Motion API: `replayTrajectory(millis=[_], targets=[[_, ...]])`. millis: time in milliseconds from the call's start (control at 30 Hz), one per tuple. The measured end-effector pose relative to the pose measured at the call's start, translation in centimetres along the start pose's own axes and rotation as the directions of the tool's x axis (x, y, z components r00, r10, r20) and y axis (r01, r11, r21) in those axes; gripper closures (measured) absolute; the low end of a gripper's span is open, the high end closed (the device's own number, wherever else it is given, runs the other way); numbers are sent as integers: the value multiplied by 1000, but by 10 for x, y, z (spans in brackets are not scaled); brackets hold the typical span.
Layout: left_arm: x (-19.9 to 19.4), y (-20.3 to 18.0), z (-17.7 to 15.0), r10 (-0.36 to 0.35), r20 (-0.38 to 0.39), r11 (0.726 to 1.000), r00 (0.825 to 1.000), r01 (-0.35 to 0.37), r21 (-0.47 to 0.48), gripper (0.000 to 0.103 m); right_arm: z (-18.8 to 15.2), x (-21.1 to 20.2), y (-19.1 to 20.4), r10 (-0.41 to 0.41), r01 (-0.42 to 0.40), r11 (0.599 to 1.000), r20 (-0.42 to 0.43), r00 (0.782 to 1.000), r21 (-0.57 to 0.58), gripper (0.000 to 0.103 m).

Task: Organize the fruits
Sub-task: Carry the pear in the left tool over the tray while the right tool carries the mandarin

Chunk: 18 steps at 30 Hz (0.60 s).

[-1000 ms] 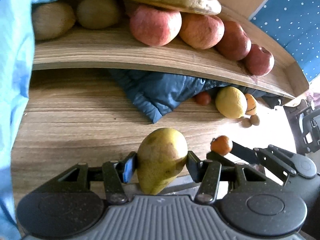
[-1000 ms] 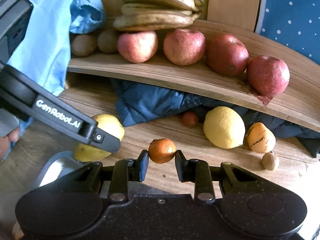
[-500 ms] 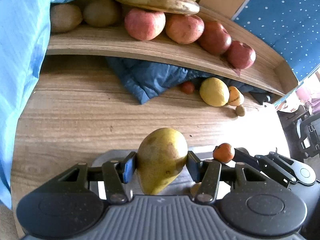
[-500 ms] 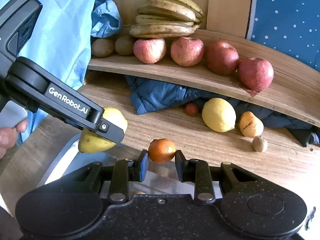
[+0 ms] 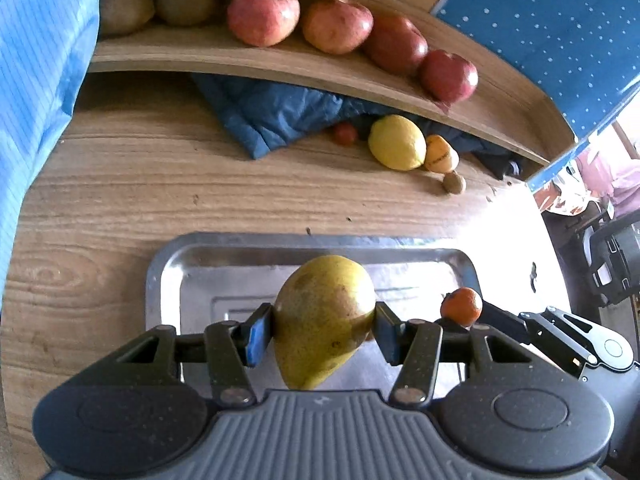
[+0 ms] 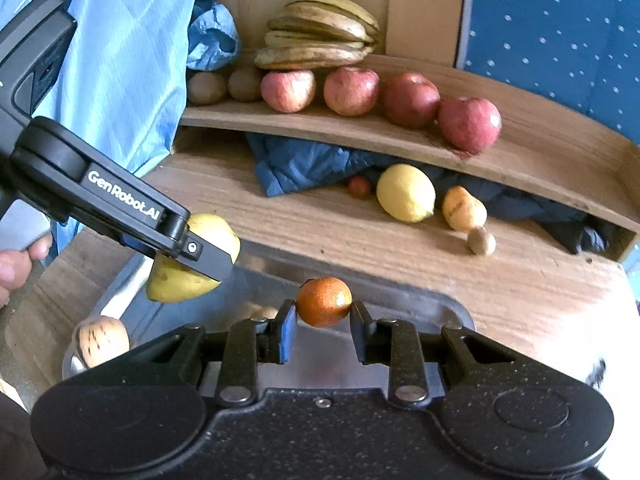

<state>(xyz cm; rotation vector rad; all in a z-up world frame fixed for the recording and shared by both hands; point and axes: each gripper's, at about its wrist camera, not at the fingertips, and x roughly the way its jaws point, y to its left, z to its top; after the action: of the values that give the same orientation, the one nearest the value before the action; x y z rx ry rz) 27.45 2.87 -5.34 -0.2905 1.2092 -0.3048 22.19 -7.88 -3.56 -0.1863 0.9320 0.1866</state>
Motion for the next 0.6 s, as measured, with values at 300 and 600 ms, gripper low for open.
replayTrajectory(millis=[300, 600], targets=[[0, -13, -24, -4, -29, 1000, 1000, 5, 17, 46, -25, -18, 1, 0, 1, 1000, -12, 1000, 18, 73], [4, -35, -48, -16, -56, 999, 998, 19, 44, 46, -50, -38, -7, -25, 26, 998, -22, 999, 49, 73]])
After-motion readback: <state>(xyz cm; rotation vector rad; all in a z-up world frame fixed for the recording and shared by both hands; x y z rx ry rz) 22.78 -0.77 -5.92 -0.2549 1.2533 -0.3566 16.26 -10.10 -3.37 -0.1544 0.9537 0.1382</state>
